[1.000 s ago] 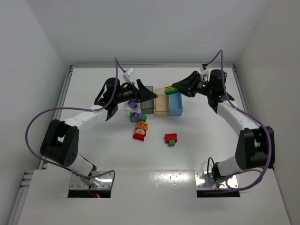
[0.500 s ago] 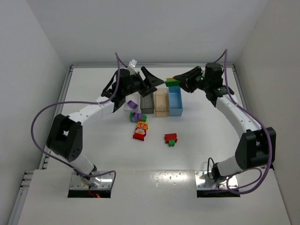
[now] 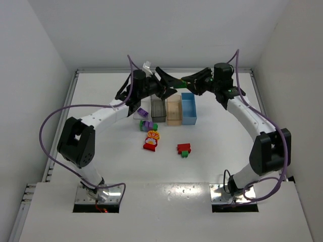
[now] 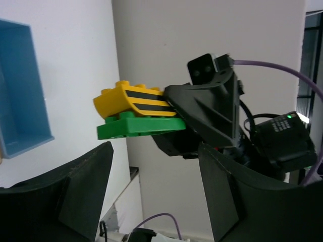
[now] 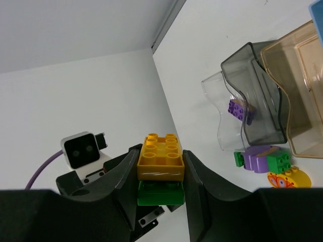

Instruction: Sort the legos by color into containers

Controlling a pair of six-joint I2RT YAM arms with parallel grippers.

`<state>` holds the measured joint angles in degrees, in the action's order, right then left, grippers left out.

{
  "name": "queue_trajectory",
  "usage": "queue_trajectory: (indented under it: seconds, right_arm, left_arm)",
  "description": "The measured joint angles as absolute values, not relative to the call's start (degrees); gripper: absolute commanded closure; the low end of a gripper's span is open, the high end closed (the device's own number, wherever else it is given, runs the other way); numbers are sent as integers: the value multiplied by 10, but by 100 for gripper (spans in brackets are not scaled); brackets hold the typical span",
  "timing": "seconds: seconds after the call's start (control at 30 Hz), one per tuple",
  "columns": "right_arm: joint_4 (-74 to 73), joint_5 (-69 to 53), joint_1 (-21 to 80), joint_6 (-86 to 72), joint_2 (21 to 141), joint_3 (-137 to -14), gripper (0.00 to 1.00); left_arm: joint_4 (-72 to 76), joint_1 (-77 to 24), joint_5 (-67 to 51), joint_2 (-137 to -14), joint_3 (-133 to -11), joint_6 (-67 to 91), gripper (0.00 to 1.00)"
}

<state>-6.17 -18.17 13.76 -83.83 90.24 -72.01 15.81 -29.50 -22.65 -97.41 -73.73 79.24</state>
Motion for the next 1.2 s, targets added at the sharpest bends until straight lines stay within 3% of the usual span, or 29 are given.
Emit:
queue_trajectory:
  seconds: [0.13,0.23,0.3,0.57,0.8,1.0,1.03,1.07,1.2]
  right_arm:
    - [-65,-179,138,-841,905,-720,100]
    - [-65,-179,138,-843,906,-720,100]
    - [-63,-180,138,-845,907,-720,100]
    - [-46,-182,138,-852,914,-721,100]
    - [-28,-185,136,-854,924,-726,100]
    - [-26,-186,134,-855,924,-727,100]
    - [-26,-186,133,-855,924,-727,100]
    - [-26,-187,133,-855,924,-727,100]
    - [-26,-188,128,-857,922,-727,100]
  left_arm:
    - [181,-295,-229,-974,-738,811,36]
    - [193,-295,-232,-976,-738,827,36]
    - [198,-295,-233,-977,-739,837,29]
    - [205,-295,-240,-987,-739,873,24]
    - [209,-295,-246,-996,-739,890,48]
    - [212,-295,-247,-996,-739,891,50]
    - [212,-295,-247,-996,-739,891,45]
    - [213,-295,-247,-996,-739,890,33]
    - [213,-295,-249,-996,-739,890,24]
